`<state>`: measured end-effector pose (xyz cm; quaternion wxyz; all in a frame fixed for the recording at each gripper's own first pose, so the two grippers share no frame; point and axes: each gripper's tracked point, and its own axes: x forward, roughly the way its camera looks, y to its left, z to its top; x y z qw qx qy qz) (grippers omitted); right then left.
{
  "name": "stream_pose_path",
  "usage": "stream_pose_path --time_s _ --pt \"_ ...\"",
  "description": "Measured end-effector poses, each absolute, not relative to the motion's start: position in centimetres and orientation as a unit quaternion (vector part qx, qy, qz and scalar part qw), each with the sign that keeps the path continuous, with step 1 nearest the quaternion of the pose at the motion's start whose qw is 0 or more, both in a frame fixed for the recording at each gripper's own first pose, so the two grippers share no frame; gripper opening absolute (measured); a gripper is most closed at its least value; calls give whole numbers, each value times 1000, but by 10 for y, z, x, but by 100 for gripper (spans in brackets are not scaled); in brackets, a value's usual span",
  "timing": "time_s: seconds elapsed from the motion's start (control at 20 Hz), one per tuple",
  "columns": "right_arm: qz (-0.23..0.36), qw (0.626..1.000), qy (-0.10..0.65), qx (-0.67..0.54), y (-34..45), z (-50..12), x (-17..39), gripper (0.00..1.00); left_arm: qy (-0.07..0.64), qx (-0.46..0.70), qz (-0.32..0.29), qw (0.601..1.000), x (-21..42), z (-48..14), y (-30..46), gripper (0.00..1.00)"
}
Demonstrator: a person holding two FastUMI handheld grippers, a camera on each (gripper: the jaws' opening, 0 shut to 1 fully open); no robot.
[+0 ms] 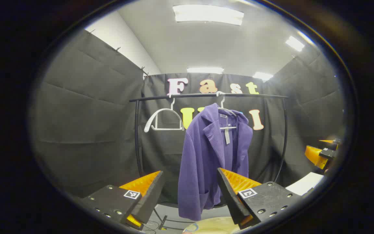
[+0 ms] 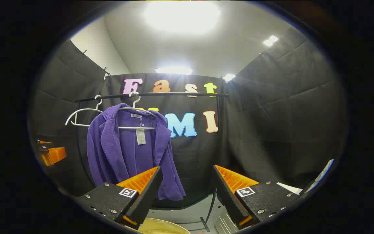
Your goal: Grasp the clothes on the hanger with both hands and then place them into the laundry hamper below.
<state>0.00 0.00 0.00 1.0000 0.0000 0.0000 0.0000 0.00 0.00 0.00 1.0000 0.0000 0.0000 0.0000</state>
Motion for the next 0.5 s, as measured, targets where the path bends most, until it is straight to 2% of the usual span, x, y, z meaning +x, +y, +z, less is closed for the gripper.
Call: stream_pose_path --time_s 0.2,0.25,0.3,0.4,0.45,0.5 --pt "7 1000 0 -3 3 0 3 95 -1 3 4 1000 0 1 1 99" --pt "8 1000 0 -4 4 0 4 95 -1 5 5 1000 0 1 1 93" --pt "8 1000 0 -4 3 0 5 95 -1 6 6 1000 1 0 0 99" --pt "9 1000 2 -2 3 -3 7 96 -1 7 7 1000 2 0 -1 99" --pt "9 1000 5 -2 3 -4 9 96 0 8 8 1000 3 0 -2 93" --pt "8 1000 6 -2 2 -5 10 95 0 8 9 1000 3 -1 -1 93"
